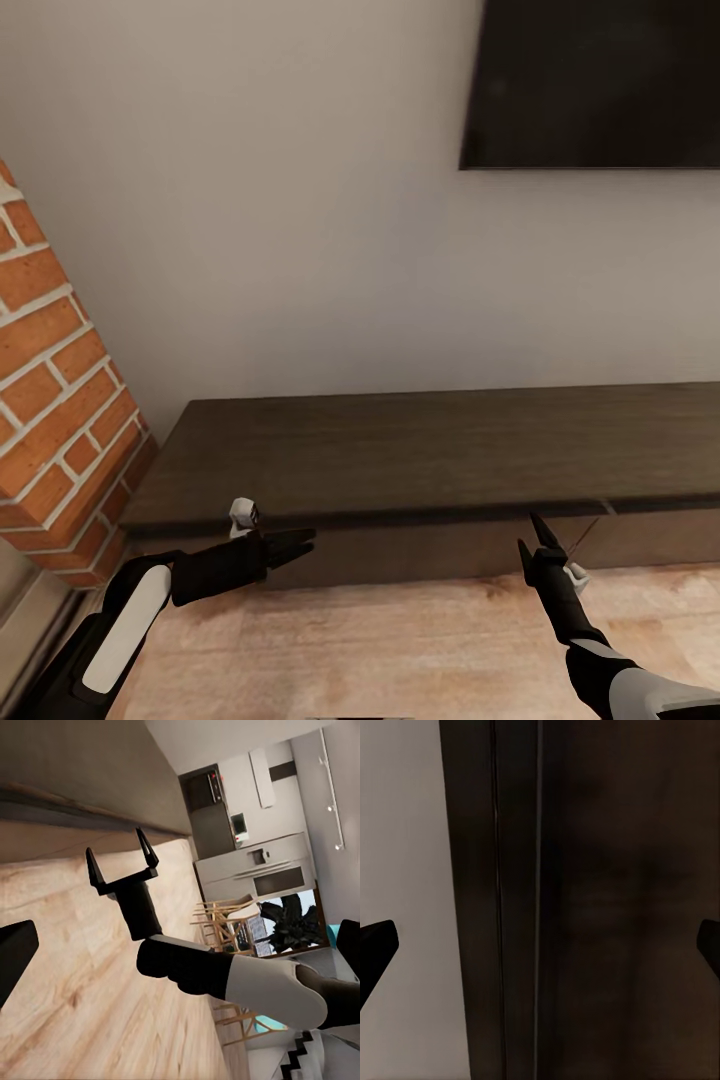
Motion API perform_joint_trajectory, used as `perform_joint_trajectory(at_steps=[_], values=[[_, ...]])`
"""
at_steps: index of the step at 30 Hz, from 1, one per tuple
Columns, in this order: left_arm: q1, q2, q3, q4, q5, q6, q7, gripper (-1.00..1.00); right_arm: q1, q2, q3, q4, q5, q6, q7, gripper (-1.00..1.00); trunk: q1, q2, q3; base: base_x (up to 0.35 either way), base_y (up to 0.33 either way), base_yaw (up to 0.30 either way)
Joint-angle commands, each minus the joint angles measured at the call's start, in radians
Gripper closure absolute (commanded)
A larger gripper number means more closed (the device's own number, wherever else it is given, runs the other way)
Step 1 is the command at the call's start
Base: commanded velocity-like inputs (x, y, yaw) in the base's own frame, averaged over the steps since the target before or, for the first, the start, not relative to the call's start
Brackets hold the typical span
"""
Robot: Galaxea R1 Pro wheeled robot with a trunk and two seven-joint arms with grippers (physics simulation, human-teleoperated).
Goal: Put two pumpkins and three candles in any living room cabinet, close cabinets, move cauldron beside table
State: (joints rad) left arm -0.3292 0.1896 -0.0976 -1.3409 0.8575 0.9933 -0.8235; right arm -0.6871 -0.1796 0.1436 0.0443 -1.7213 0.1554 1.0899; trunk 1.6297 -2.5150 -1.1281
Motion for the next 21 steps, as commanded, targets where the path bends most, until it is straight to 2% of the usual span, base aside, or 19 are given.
perform_joint_trajectory(at_steps=[1,21], values=[[-0.001,0.001,-0.001,0.000,0.002,0.004,-0.002,-1.00,-0.002,0.000,0.008,0.004,-0.011,0.010,0.006,-1.00,0.000,0.000,-0.001,0.097,0.000,0.000],[-0.001,0.001,-0.002,0.000,0.002,0.004,-0.002,-1.00,-0.002,0.000,0.008,0.003,-0.011,0.010,0.006,-1.00,0.000,0.000,-0.001,0.064,0.000,0.000]])
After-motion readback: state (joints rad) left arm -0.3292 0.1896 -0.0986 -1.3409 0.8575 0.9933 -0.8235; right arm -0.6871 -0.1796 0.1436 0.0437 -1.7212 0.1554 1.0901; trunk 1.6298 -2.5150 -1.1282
